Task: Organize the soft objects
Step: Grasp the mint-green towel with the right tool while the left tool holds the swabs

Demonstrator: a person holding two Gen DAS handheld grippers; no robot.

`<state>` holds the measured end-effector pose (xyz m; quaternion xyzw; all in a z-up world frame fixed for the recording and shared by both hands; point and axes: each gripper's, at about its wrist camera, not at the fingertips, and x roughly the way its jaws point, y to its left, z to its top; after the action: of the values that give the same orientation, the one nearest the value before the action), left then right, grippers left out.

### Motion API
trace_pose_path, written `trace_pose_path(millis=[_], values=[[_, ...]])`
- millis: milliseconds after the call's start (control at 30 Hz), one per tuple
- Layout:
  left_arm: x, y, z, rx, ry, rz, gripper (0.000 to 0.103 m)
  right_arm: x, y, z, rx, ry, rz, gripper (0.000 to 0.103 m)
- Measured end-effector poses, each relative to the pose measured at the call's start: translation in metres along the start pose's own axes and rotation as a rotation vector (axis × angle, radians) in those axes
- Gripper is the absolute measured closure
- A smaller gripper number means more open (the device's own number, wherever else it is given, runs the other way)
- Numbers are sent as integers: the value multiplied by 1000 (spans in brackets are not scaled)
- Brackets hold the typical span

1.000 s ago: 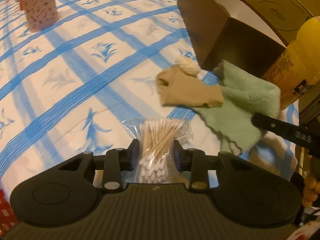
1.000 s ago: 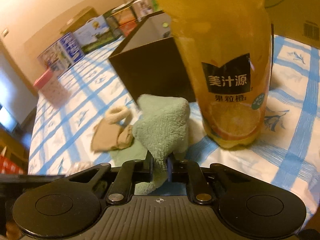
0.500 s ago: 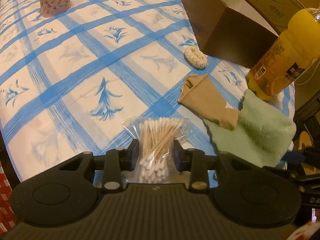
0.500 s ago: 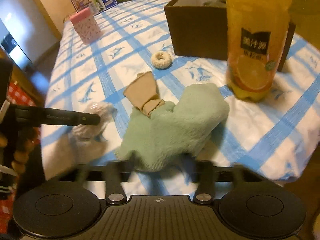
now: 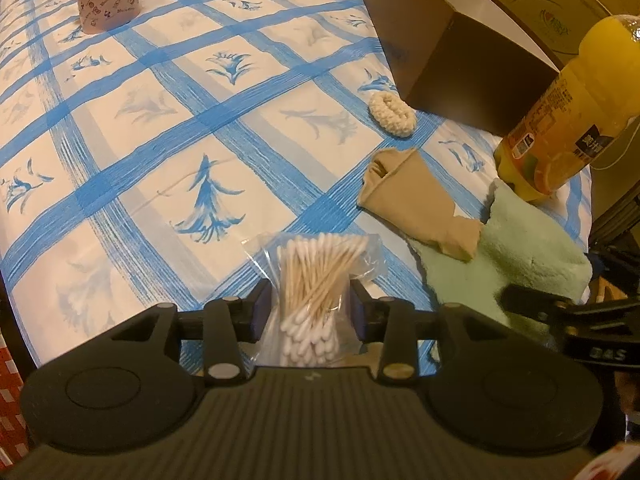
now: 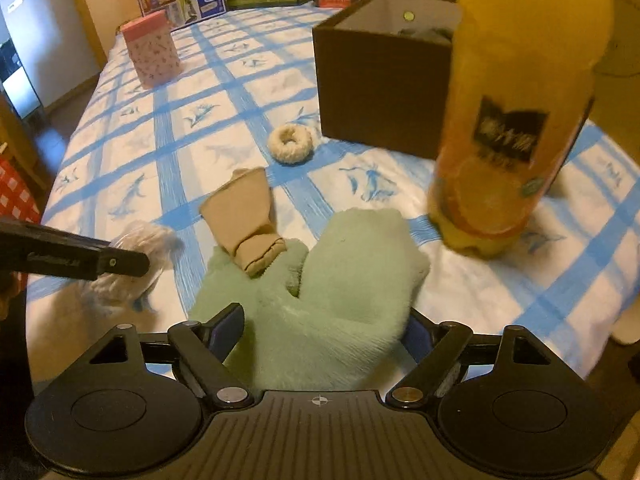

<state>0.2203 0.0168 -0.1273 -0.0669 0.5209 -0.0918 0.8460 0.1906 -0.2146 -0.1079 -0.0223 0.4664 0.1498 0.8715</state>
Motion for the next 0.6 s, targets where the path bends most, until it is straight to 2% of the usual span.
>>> trace_pose_path(millis=[33,100,133,167,233,367,600], values=[[0,0,0,1,-1,0,67,2,1,0,4,-8,12,23],[1,-1,1,4,-3,1,67,5,2,0,8,-19,26,44],[1,-2,1,8,-5,5,66,6,3,0,5,-10,31,63],[1,-3,1,15,-7,10,68,6,3,0,7,-2,36,71],[0,-5,1,27,-8,14,70,2,3,-1,12,-3,42,80],[-4,-7,0,30,-10,19,73,-15,-2,-1,63,-13,58,84],[-29,-11,3,24,-65,-5,73,-63,-12,5,153,-130,100,84]])
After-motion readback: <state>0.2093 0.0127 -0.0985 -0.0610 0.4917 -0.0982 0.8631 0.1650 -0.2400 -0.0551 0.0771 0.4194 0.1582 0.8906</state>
